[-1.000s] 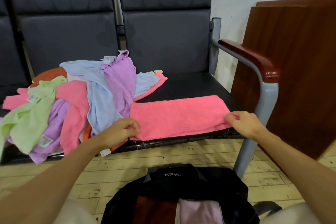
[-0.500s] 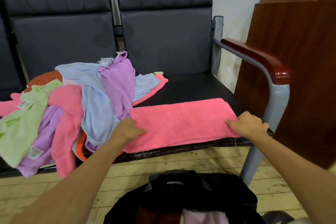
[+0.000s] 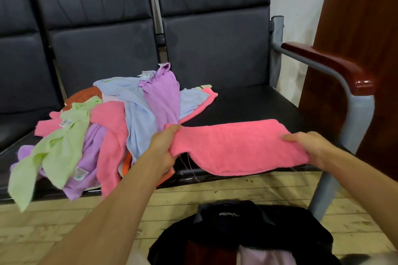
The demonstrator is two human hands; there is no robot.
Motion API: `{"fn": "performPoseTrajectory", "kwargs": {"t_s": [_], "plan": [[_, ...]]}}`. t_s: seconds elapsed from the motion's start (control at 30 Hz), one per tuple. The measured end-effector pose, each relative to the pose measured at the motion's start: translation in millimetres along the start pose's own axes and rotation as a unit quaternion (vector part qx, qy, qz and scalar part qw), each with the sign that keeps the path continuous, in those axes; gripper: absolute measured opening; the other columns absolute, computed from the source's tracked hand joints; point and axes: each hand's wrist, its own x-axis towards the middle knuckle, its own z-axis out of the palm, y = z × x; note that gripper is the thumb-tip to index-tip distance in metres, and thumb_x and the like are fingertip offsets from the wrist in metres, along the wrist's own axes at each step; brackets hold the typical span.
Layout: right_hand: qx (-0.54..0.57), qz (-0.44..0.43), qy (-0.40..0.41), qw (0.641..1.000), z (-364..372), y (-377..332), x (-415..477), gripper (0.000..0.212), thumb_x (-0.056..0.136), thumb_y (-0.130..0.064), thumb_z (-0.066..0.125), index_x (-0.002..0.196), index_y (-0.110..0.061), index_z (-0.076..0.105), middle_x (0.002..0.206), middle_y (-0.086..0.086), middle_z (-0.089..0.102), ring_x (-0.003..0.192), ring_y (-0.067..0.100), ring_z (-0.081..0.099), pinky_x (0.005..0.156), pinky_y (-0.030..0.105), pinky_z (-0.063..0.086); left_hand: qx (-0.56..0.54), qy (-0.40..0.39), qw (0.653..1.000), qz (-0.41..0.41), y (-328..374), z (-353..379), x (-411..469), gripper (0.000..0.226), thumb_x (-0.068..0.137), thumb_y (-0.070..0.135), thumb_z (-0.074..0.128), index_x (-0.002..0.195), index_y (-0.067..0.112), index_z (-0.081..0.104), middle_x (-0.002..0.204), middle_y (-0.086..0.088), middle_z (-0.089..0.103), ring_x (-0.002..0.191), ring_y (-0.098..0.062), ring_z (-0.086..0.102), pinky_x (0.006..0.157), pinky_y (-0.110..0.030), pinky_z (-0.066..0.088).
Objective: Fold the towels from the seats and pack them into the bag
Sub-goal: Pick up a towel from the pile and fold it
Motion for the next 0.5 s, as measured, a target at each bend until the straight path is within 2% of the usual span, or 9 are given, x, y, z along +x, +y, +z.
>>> {"fn": "performPoseTrajectory", "kwargs": {"t_s": [0.03, 0.1, 0.17, 0.23, 0.33, 0.43, 0.5], "plan": [[0.014, 0.014, -0.019, 1.0, 1.0, 0.8, 1.0, 0.056, 0.079, -0.024, 0.077, 0.122, -0.001, 0.049, 0.117, 0.019, 0.061, 0.102, 0.037, 0.062, 0.089, 0.053, 0.053, -0.02, -0.007, 1.0, 0.003, 0.8, 2.3, -2.6, 0.036, 0.089, 0.012, 0.064, 0.122, 0.0, 0.055, 0.087, -0.012, 0.065, 0.071, -0.022, 0.063, 0.055, -0.031, 0.057], [0.015, 0.02, -0.043, 0.999, 4.3, 2.9, 3.0, 0.048, 0.084, -0.021, 0.071, 0.124, -0.002, 0.052, 0.12, 0.019, 0.061, 0.105, 0.037, 0.061, 0.092, 0.054, 0.051, -0.036, -0.028, 0.999, 0.011, 0.3, 11.1, -11.9, 0.032, 0.092, 0.016, 0.06, 0.122, 0.003, 0.054, 0.09, -0.01, 0.065, 0.074, -0.02, 0.063, 0.054, -0.03, 0.056], [0.028, 0.02, -0.057, 0.998, 7.3, 1.3, 1.3, 0.044, 0.087, -0.021, 0.067, 0.126, -0.006, 0.052, 0.119, 0.018, 0.061, 0.103, 0.037, 0.061, 0.088, 0.05, 0.052, -0.033, -0.036, 0.998, 0.026, -0.7, 23.3, -18.3, 0.024, 0.095, 0.017, 0.056, 0.117, 0.007, 0.056, 0.088, -0.006, 0.063, 0.073, -0.016, 0.061, 0.053, -0.027, 0.055], [0.05, 0.03, -0.069, 0.996, 9.1, 1.7, 0.2, 0.044, 0.088, -0.02, 0.064, 0.128, -0.008, 0.05, 0.119, 0.017, 0.059, 0.103, 0.036, 0.06, 0.085, 0.048, 0.052, 0.009, -0.042, 0.998, 0.044, -2.3, 37.7, -23.1, 0.014, 0.095, 0.016, 0.054, 0.106, 0.009, 0.059, 0.085, -0.005, 0.061, 0.073, -0.016, 0.059, 0.06, -0.029, 0.051], [0.068, 0.054, -0.094, 0.992, 6.0, 3.7, -0.8, 0.042, 0.089, -0.019, 0.061, 0.127, -0.008, 0.048, 0.118, 0.017, 0.06, 0.104, 0.036, 0.06, 0.091, 0.052, 0.051, 0.084, -0.05, 0.993, 0.058, -5.0, 65.0, -26.7, 0.005, 0.095, 0.015, 0.053, 0.093, 0.013, 0.058, 0.087, -0.007, 0.06, 0.075, -0.018, 0.057, 0.066, -0.03, 0.048], [0.1, 0.058, -0.124, 0.986, 3.6, 4.0, -1.6, 0.03, 0.094, -0.018, 0.053, 0.122, -0.006, 0.051, 0.114, 0.017, 0.063, 0.103, 0.034, 0.062, 0.089, 0.049, 0.051, 0.15, -0.054, 0.984, 0.075, -14.8, 97.0, -26.6, 0.015, 0.093, 0.015, 0.055, 0.107, 0.013, 0.057, 0.093, -0.009, 0.06, 0.083, -0.023, 0.057, 0.076, -0.034, 0.048], [0.114, 0.061, -0.131, 0.983, 2.5, 4.1, -1.9, 0.026, 0.097, -0.017, 0.049, 0.12, -0.007, 0.053, 0.114, 0.017, 0.064, 0.103, 0.033, 0.062, 0.086, 0.047, 0.052, 0.202, -0.069, 0.973, 0.084, -23.9, 118.9, -27.4, 0.016, 0.091, 0.013, 0.054, 0.107, 0.014, 0.057, 0.084, -0.007, 0.058, 0.076, -0.021, 0.056, 0.071, -0.031, 0.047]]}}
